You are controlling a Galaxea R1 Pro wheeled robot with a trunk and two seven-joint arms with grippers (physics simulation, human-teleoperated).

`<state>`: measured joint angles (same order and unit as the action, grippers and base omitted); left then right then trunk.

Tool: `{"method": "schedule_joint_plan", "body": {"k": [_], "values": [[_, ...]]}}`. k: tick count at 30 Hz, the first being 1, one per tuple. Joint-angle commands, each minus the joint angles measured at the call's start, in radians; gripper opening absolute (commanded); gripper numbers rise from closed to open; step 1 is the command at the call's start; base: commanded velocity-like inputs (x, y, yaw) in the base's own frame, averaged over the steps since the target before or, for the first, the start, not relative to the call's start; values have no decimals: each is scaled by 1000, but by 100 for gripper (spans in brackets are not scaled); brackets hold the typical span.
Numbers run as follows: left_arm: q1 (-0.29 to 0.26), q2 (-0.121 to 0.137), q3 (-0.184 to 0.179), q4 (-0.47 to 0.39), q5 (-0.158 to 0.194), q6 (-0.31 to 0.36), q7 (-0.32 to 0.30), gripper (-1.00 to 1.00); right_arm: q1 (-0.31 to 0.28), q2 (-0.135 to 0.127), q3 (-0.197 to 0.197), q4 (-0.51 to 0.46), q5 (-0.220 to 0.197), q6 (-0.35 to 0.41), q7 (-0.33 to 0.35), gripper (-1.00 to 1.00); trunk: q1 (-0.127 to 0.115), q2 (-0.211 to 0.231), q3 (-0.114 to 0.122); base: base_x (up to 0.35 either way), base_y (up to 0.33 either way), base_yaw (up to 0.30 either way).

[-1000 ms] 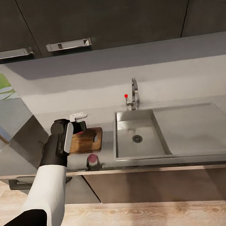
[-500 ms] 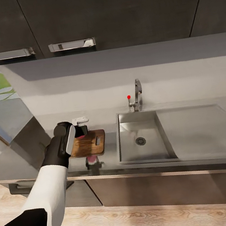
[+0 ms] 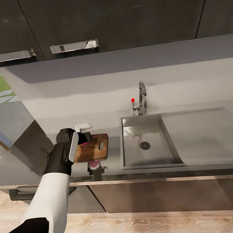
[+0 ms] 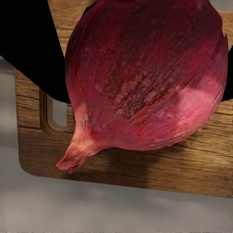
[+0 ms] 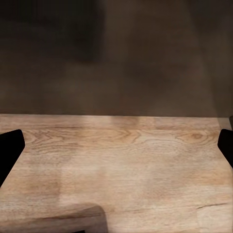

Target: In the kitchen, take the Vidalia onion out of the sink, dice it on the chopping board with the paring knife, put the diced onion into the bowl on the countertop, then place both the paring knife and the chopping board into the sink.

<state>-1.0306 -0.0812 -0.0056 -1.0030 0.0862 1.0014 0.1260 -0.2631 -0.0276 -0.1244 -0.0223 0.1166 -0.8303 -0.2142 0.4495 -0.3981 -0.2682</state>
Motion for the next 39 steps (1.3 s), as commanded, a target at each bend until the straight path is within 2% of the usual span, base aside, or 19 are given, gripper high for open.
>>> {"method": "schedule_joint_plan", "body": {"k": [1, 11, 21, 28, 39], "values": [[-1, 0, -1, -2, 9, 3, 9, -100, -1, 0, -8, 1, 11, -3, -4, 100, 1, -2, -2, 0, 0, 0], [0, 0, -1, -10, 7, 2, 9, -100, -1, 1, -8, 1, 11, -3, -4, 100, 1, -2, -2, 0, 0, 0], [0, 1, -1, 34, 7, -2, 9, -100, -1, 2, -8, 1, 11, -3, -4, 100, 1, -2, -2, 0, 0, 0], [0, 11, -1, 40, 7, -3, 9, -100, -1, 2, -8, 1, 11, -3, -4, 100, 1, -2, -2, 0, 0, 0], [0, 12, -1, 50, 7, -3, 9, -100, -1, 4, -8, 1, 11, -3, -4, 100, 1, -2, -2, 0, 49, 0]]}}
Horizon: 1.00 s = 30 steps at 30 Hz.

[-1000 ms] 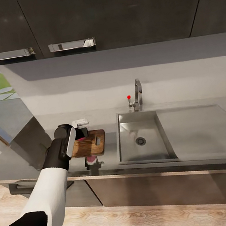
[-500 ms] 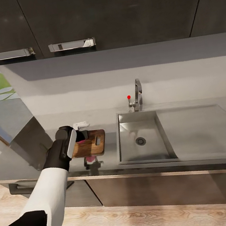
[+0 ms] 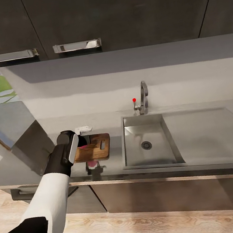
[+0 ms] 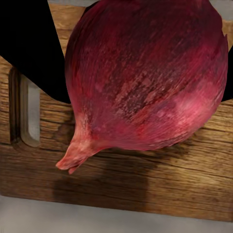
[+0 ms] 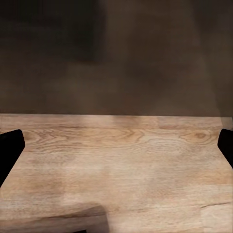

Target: In the kitchen, take the Vidalia onion out of the sink, dice it on the chopping board with the paring knife, put the diced onion into the bowl on the countertop, then place both the paring knife and the chopping board into the sink.

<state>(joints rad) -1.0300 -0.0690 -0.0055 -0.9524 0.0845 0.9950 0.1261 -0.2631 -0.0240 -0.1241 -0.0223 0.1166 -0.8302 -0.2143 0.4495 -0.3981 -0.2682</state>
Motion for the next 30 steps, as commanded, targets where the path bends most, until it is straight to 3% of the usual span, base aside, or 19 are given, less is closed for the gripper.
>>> {"method": "schedule_joint_plan", "body": {"k": [1, 30], "values": [[-1, 0, -1, 0, 9, 4, 9, -100, -1, 0, -8, 1, 11, -3, -4, 100, 1, -2, -2, 0, 9, 0], [-1, 0, -1, 12, 11, 4, 9, -100, -1, 4, -8, 1, 11, -3, -2, 100, 1, -2, -3, 0, 53, 0]]}}
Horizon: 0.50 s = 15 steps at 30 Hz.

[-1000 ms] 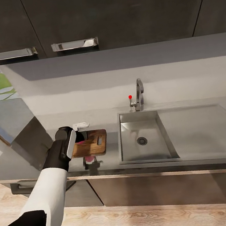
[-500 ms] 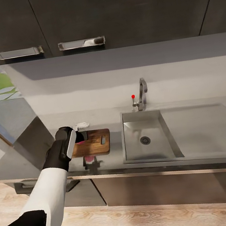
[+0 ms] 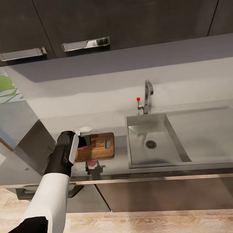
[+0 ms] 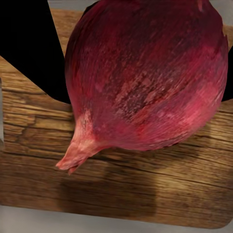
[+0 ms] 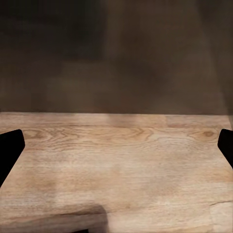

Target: In the kitchen, take the Vidalia onion out of the sink, dice it on the chopping board with the paring knife, put the diced onion into the bowl on the countertop, then place both the paring knife and the chopping board into the sink.

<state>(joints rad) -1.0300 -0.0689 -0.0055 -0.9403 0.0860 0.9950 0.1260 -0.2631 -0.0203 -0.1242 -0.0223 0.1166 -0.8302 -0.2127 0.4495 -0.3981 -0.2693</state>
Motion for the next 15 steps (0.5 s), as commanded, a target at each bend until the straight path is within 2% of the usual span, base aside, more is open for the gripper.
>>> {"method": "schedule_joint_plan", "body": {"k": [1, 15], "values": [[-1, 0, -1, 0, 9, 4, 9, -100, -1, 0, -8, 1, 11, -3, -4, 100, 1, -2, -2, 0, 0, 0], [-1, -2, -1, 0, 8, 4, 8, -100, -1, 0, -8, 1, 10, -3, -4, 100, 1, -2, -14, 17, 0, 0]]}}
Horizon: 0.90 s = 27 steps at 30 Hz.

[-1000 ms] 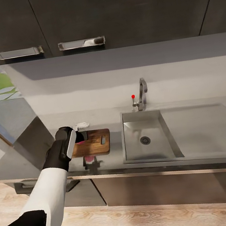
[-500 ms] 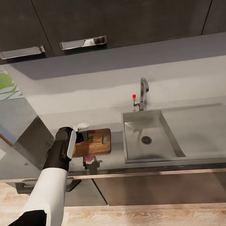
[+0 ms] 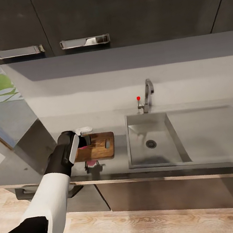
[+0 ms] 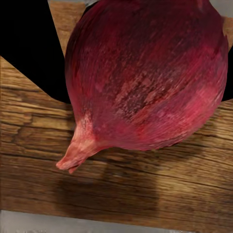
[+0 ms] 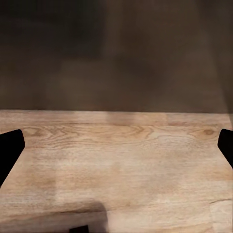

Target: In the kitchen, take the Vidalia onion out of the sink, dice it on the chopping board with the paring knife, put the diced onion into the bowl on the countertop, then place both the paring knife and the chopping board into the sink.

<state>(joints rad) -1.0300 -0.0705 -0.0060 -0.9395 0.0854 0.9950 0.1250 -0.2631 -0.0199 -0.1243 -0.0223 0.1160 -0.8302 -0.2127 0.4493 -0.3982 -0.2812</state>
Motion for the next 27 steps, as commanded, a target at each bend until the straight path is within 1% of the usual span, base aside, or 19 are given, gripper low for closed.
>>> {"method": "schedule_joint_plan", "body": {"k": [1, 7, 10, 23, 27], "values": [[-1, 0, -1, -1, 9, 4, 9, -100, -1, 0, -8, 1, 11, -3, -4, 100, 1, -2, -2, 161, 0, 0], [-1, 0, -1, -1, 8, 4, 9, -100, -1, 0, -8, 1, 11, -3, -4, 100, 1, -2, -2, 262, 0, 0], [-1, 1, -1, 0, 9, 4, 9, -100, -1, 0, -8, 1, 11, -3, -4, 100, 1, -2, -3, 84, 0, 0], [-1, 1, -1, 2, 10, 4, 8, -100, -1, 0, -8, 1, 11, -3, -4, 100, 1, -2, -3, 11, 0, 0], [-1, 1, -1, 3, 10, 4, 8, -100, -1, 0, -8, 1, 11, -3, -4, 100, 1, -2, -3, -152, 0, 0]]}}
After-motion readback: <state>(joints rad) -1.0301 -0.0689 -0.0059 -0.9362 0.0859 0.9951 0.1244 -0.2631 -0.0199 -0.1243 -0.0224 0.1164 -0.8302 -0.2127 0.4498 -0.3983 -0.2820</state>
